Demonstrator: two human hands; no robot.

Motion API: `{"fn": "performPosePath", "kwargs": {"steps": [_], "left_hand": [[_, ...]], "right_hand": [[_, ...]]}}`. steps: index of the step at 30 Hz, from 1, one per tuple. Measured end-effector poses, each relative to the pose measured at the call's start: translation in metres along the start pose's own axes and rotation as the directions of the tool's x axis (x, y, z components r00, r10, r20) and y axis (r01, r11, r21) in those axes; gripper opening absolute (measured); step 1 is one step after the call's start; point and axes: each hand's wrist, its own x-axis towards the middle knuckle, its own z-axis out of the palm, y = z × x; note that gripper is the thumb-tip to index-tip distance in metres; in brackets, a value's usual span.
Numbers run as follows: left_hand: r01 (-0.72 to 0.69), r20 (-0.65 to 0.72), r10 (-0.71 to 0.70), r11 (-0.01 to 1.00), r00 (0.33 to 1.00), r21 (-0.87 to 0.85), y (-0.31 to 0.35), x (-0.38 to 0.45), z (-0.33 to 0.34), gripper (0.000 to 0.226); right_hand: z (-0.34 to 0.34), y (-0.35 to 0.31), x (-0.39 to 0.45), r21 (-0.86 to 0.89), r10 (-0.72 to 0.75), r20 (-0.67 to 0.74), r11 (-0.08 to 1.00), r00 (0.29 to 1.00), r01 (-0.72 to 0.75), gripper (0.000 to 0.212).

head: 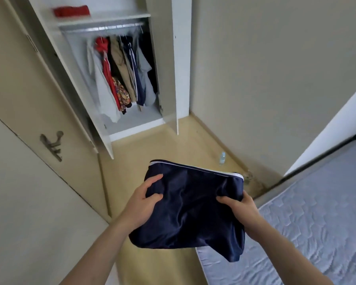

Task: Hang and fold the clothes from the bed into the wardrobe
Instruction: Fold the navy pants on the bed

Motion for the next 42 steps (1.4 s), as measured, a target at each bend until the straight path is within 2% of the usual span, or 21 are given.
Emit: {"fn": "performPosePath", "kwargs": {"steps": [5, 12, 16, 22, 29, 35, 42], "left_hand": [[-0.041, -0.097, 0.040, 0.999, 0.995, -0.012, 0.024, 0.057, -0.076, 0.053], [-0.112, -0.181, 0.109, 0.994, 0.978, -0.009, 0.067, 0.149, -0.153, 0.061], [-0.127, -0.210, 0.122, 0.992, 0.970, -0.010, 0.092, 0.213, -0.188, 0.060], [-0.126, -0.257, 0.125, 0.992, 0.958, 0.013, 0.139, 0.325, -0.238, 0.059], [-0.159, -0.375, 0.164, 0.986, 0.912, 0.046, 0.198, 0.425, -0.313, 0.061], [-0.174, -0.464, 0.186, 0.982, 0.866, 0.068, 0.230, 0.500, -0.381, 0.061], [-0.227, -0.459, 0.242, 0.970, 0.855, 0.089, 0.251, 0.609, -0.456, 0.061]], "right_hand": [[0.068, -0.064, 0.048, -0.029, -0.071, 0.060, 0.997, 0.996, 0.073, 0.046], [0.130, -0.160, 0.131, -0.055, -0.183, 0.163, 0.979, 0.970, 0.194, 0.048], [0.162, -0.210, 0.195, -0.031, -0.218, 0.224, 0.973, 0.950, 0.230, 0.040], [0.205, -0.290, 0.311, 0.010, -0.258, 0.300, 0.964, 0.919, 0.267, 0.041], [0.279, -0.405, 0.432, -0.024, -0.279, 0.405, 0.949, 0.871, 0.315, 0.056], [0.353, -0.480, 0.501, 0.008, -0.351, 0.432, 0.923, 0.831, 0.385, 0.042], [0.422, -0.548, 0.585, 0.023, -0.403, 0.396, 0.902, 0.825, 0.430, 0.038]]}}
